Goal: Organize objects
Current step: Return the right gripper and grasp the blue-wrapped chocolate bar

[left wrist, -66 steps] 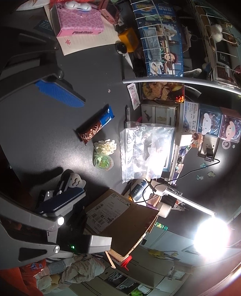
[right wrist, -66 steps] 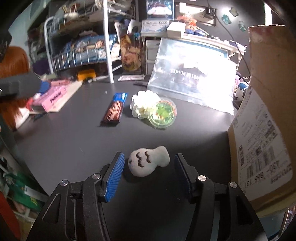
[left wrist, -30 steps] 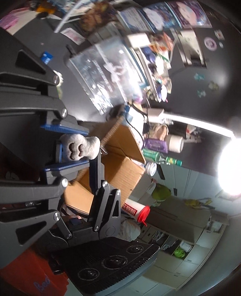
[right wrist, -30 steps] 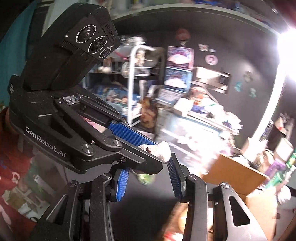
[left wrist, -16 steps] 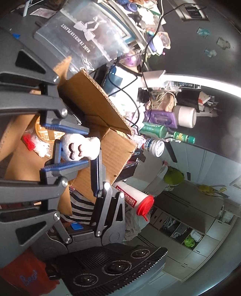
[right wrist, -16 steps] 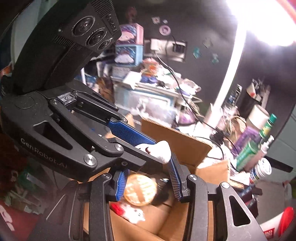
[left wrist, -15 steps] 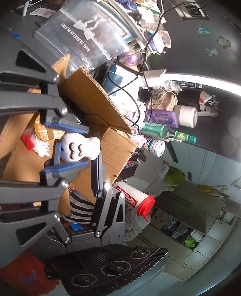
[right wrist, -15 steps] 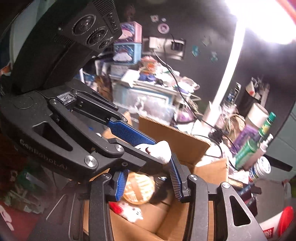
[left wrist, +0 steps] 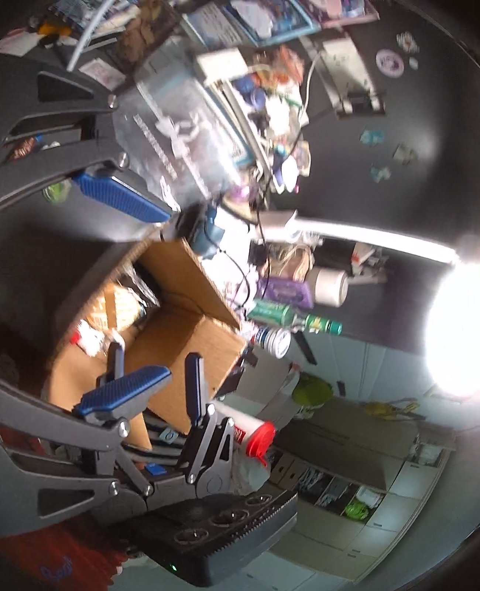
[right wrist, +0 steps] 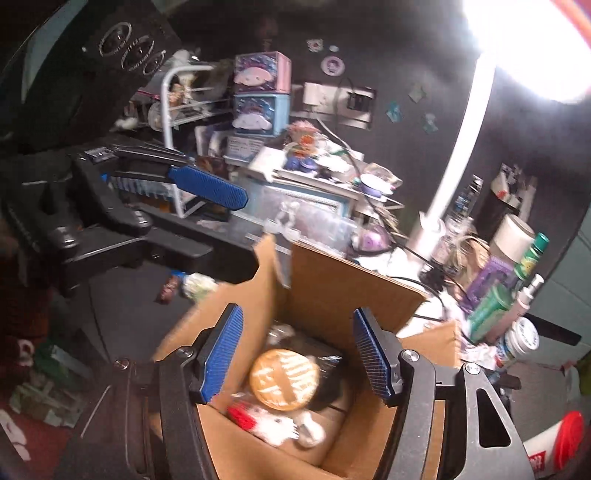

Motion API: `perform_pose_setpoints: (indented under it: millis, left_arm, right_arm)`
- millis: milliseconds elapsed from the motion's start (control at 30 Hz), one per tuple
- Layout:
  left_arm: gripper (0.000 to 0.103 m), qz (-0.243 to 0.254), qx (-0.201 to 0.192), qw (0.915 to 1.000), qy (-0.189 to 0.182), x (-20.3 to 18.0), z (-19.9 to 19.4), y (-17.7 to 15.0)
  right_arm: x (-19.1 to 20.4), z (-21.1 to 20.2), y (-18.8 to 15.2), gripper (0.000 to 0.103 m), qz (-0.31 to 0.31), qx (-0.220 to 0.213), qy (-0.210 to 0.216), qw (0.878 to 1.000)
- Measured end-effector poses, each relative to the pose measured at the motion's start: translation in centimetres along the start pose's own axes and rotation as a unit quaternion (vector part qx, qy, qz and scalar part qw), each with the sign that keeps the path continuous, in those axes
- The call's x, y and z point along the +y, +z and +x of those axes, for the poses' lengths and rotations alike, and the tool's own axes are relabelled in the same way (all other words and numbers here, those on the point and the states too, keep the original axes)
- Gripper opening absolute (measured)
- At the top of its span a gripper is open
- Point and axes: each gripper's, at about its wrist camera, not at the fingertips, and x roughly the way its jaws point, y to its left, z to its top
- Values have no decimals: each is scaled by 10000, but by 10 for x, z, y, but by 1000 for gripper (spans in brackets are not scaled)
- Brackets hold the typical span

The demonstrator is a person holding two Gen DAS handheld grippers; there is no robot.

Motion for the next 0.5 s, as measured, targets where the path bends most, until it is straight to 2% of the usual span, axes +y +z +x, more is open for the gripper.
perform_pose_setpoints:
  millis: [133,267,400,500]
  left_arm:
    - [78,-208,-198,9992,288,23,-32,-23]
    - [85,-406,-401,9962,651,46,-60,-50]
    - [85,-736,-588,9909,958,73,-82,-87]
    - [85,-1004,-693,9845,1258,94,-93,-119]
  right_arm:
    - [40,9,13,59,-213,-132,524,9983]
    - [86,24,21,59,-465,-87,998,9939]
    - [135,52,19,59,-581,72,1557,9861]
    - [157,84,12,59,-392,320,1952,9795]
